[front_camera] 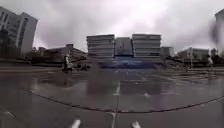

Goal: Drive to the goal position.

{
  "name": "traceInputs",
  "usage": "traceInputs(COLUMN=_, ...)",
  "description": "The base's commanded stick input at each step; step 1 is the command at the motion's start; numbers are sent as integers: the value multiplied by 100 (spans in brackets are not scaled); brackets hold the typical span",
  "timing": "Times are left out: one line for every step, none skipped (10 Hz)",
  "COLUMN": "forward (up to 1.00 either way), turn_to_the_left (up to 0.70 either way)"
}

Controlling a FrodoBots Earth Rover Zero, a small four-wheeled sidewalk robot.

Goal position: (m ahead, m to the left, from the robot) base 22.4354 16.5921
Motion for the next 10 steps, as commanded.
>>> traceInputs(forward=100, turn_to_the_left=0)
traceInputs(forward=100, turn_to_the_left=0)
traceInputs(forward=100, turn_to_the_left=0)
traceInputs(forward=100, turn_to_the_left=0)
traceInputs(forward=100, turn_to_the_left=0)
traceInputs(forward=100, turn_to_the_left=0)
traceInputs(forward=100, turn_to_the_left=0)
traceInputs(forward=100, turn_to_the_left=0)
traceInputs(forward=100, turn_to_the_left=0)
traceInputs(forward=100, turn_to_the_left=0)
